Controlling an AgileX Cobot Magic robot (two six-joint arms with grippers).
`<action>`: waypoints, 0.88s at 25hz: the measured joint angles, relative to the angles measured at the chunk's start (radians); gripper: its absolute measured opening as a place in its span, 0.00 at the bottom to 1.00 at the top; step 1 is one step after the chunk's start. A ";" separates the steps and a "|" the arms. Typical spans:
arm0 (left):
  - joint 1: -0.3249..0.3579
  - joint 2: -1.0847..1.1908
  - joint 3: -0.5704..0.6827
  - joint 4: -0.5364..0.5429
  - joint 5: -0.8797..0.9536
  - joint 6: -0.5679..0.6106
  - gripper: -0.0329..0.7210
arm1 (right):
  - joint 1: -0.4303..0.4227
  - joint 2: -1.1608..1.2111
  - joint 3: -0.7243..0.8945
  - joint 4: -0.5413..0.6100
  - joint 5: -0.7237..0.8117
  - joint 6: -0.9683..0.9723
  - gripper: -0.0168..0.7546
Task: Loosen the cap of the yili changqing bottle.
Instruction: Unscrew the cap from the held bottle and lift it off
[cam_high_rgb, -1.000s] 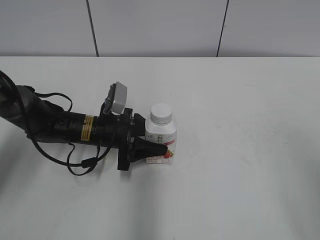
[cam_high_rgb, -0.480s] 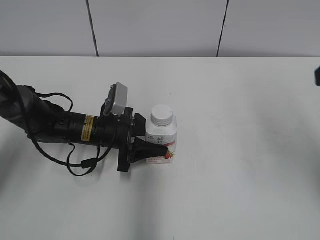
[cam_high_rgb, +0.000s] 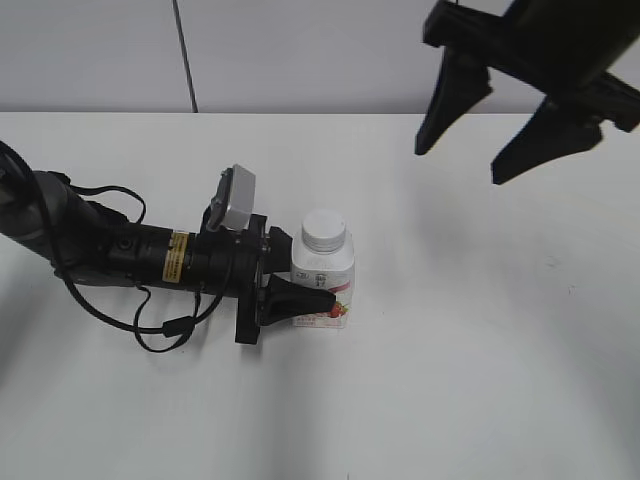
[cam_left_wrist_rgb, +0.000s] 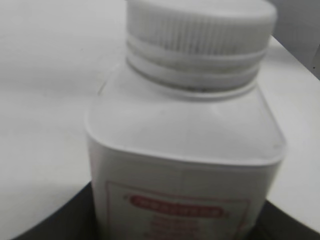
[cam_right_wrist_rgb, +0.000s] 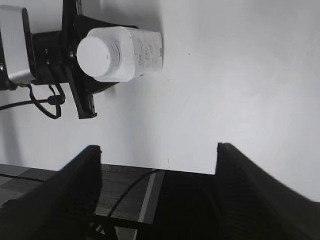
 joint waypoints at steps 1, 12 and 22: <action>0.000 0.000 0.000 0.000 0.000 0.000 0.55 | 0.012 0.041 -0.027 -0.004 0.000 0.015 0.74; 0.000 0.000 0.000 -0.002 0.000 0.000 0.55 | 0.118 0.339 -0.309 -0.023 0.000 0.123 0.74; 0.000 0.000 0.000 -0.008 0.000 0.000 0.55 | 0.172 0.439 -0.345 -0.058 0.001 0.148 0.74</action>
